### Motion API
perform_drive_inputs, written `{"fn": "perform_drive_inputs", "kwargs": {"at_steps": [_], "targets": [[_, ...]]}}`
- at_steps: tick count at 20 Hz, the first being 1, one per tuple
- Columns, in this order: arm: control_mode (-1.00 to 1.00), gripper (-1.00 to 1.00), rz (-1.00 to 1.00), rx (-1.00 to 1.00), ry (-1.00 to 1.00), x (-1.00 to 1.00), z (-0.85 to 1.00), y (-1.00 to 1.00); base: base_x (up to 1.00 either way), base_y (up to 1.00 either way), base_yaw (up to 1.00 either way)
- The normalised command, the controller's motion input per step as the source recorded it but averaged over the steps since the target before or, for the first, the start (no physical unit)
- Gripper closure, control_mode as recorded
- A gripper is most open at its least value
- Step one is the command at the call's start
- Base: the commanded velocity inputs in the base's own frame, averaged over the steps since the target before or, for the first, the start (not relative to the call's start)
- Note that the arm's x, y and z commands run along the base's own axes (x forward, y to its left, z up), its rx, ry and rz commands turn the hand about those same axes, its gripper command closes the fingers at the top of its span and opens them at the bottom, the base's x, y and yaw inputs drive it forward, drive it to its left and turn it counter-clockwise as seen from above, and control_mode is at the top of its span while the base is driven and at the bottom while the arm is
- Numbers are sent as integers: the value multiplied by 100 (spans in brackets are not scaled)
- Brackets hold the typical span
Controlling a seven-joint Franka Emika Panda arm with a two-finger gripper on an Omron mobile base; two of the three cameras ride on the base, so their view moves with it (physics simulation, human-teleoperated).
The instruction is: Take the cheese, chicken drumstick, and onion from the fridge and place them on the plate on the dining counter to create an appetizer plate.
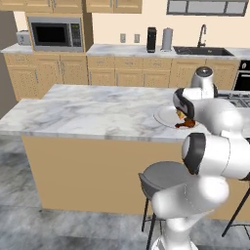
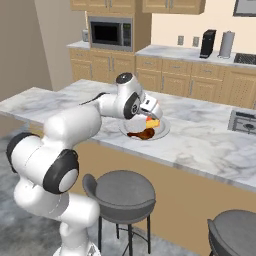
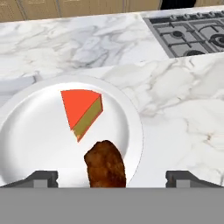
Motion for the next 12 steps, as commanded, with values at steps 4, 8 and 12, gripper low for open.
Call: {"fn": "perform_drive_inputs", "kwargs": {"at_steps": [4,8,12], "targets": [[-100,-100,-2,0,-4,-98,77,37,0,0,0],[-100,-100,-3,0,-1,-100,62,48,0,0,0],[-100,-100,-3,1,0,-100,29,43,0,0,0]]}}
